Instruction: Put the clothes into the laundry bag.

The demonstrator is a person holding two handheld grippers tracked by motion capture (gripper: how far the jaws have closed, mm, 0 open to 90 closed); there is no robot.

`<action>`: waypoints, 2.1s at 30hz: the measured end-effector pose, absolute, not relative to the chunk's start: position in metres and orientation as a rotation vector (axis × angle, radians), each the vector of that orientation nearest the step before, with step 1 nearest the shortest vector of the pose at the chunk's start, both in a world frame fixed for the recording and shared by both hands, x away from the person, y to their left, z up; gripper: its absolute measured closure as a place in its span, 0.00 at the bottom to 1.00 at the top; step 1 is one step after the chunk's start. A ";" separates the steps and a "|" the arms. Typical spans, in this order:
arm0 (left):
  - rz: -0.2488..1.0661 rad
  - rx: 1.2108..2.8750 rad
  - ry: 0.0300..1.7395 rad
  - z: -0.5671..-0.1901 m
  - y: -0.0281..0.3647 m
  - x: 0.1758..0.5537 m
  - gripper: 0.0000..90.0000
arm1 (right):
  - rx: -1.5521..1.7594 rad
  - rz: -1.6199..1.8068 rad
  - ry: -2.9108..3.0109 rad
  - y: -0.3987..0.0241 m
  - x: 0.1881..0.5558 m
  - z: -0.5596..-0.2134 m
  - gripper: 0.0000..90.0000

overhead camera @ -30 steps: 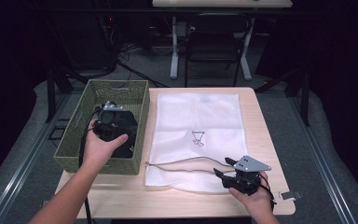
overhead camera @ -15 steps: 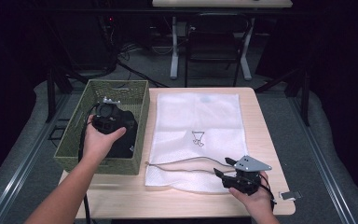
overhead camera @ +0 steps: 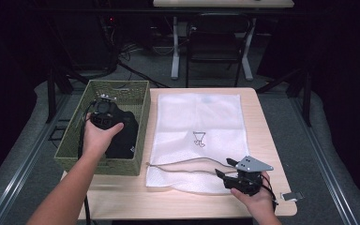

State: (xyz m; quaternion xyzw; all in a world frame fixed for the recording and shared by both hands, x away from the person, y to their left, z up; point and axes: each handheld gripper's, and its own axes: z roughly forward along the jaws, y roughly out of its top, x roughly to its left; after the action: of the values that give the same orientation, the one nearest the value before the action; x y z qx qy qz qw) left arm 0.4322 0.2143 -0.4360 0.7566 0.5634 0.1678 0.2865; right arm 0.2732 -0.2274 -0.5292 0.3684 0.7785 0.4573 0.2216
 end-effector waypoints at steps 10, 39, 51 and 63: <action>0.448 1.998 1.593 -0.441 0.227 0.443 0.42 | 1.023 1.264 2.152 -0.228 0.274 -0.529 0.44; 0.414 2.006 1.754 -0.465 0.233 0.467 0.39 | 1.028 1.256 2.173 -0.228 0.275 -0.531 0.43; 0.375 2.039 1.772 -0.476 0.231 0.473 0.39 | 1.041 1.257 2.181 -0.228 0.275 -0.530 0.43; 0.356 2.044 1.790 -0.484 0.230 0.479 0.39 | 1.055 1.255 2.182 -0.229 0.275 -0.530 0.43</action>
State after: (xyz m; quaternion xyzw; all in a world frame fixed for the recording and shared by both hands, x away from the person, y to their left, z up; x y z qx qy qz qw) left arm 0.4794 0.2301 -0.4837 0.7310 0.6402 0.1271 0.1992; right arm 0.2754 -0.2292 -0.5304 0.3783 0.7826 0.4500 0.2049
